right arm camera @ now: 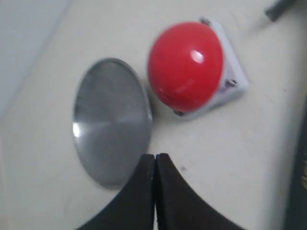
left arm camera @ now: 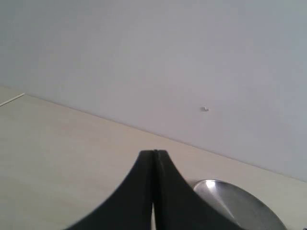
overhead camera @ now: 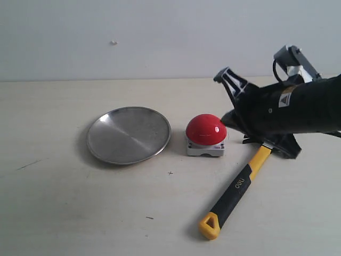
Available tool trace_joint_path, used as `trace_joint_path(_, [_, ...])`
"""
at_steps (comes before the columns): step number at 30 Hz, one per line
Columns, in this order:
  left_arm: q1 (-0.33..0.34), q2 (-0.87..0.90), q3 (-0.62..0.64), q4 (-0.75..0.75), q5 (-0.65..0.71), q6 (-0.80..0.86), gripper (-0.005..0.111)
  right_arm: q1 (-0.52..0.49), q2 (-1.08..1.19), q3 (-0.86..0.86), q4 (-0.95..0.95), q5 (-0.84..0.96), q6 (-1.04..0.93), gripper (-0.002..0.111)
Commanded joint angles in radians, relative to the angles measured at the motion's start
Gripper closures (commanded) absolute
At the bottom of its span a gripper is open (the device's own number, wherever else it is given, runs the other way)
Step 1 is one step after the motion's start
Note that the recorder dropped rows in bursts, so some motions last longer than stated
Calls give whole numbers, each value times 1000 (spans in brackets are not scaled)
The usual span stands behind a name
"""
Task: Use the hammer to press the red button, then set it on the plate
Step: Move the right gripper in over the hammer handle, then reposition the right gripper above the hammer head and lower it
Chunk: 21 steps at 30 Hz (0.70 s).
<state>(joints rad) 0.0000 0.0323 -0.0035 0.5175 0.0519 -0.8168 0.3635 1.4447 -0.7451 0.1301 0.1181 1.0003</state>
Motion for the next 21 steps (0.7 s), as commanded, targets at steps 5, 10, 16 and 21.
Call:
trace_joint_path(5, [1, -8, 4, 2, -3, -2, 107, 2, -2, -11, 12, -272, 8, 108])
trace_joint_path(10, [1, -8, 4, 2, -3, -2, 107, 2, -3, -11, 114, -303, 49, 108])
trace_joint_path(16, [1, -8, 4, 2, -3, -2, 107, 2, 1, -11, 130, -359, 51, 108])
trace_joint_path(21, [1, -8, 4, 2, -3, -2, 107, 2, 1, -11, 193, -353, 116, 108])
